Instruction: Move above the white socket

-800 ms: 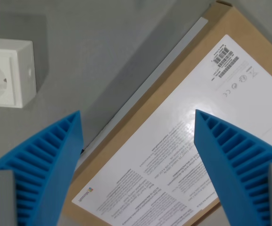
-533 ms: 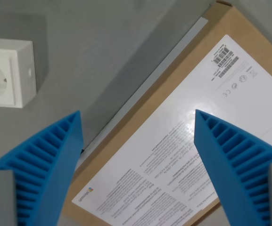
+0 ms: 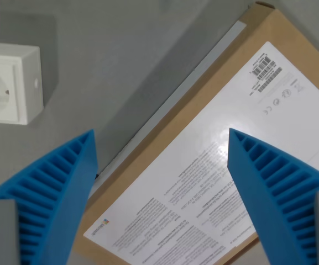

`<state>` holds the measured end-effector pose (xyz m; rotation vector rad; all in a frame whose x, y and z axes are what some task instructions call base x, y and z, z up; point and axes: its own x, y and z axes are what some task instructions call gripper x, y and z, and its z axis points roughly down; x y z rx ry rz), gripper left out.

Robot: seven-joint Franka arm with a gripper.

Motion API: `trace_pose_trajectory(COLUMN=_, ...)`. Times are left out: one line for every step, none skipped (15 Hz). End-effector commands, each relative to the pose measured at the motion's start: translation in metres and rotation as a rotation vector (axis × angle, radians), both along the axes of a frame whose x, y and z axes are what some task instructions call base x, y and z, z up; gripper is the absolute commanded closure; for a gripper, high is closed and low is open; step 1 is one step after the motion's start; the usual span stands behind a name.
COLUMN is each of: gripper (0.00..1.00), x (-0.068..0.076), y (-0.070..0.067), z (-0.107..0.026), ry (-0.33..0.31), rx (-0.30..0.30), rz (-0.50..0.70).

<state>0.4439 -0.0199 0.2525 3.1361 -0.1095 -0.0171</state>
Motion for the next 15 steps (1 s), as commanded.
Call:
trace_pose_trajectory(gripper=0.0, x=0.001, y=0.003, z=-0.002, ry=-0.012, rx=0.007, rz=0.119)
trace_pose_trajectory(gripper=0.0, x=0.001, y=0.004, z=-0.002, ry=-0.015, rx=0.008, rz=0.143)
trace_pose_trajectory(gripper=0.0, x=0.001, y=0.005, z=-0.003, ry=-0.019, rx=0.009, rz=0.169)
trace_pose_trajectory(gripper=0.0, x=0.001, y=0.006, z=-0.004, ry=-0.023, rx=0.011, rz=0.193)
trace_pose_trajectory(gripper=0.0, x=0.001, y=0.008, z=-0.005, ry=-0.027, rx=0.012, rz=0.224)
trace_pose_trajectory(gripper=0.0, x=0.001, y=0.01, z=-0.006, ry=-0.031, rx=0.015, rz=0.249)
trace_pose_trajectory(gripper=0.0, x=0.002, y=0.012, z=-0.008, ry=-0.036, rx=0.017, rz=0.281)
trace_pose_trajectory(gripper=0.0, x=0.002, y=0.014, z=-0.009, ry=-0.041, rx=0.019, rz=0.314)
trace_pose_trajectory(gripper=0.0, x=0.002, y=0.017, z=-0.011, ry=-0.045, rx=0.021, rz=0.348)
trace_pose_trajectory(gripper=0.0, x=0.002, y=0.019, z=-0.012, ry=-0.049, rx=0.023, rz=0.381)
trace_pose_trajectory(gripper=0.0, x=0.002, y=0.022, z=-0.014, ry=-0.052, rx=0.024, rz=0.414)
trace_pose_trajectory(gripper=0.0, x=0.002, y=0.024, z=-0.015, ry=-0.056, rx=0.026, rz=0.448)
trace_pose_trajectory(gripper=0.0, x=0.002, y=0.027, z=-0.017, ry=-0.06, rx=0.028, rz=0.481)
trace_pose_trajectory(gripper=0.0, x=0.002, y=0.03, z=-0.019, ry=-0.065, rx=0.03, rz=0.514)
trace_pose_trajectory(gripper=0.0, x=0.002, y=0.033, z=-0.02, ry=-0.069, rx=0.031, rz=0.548)
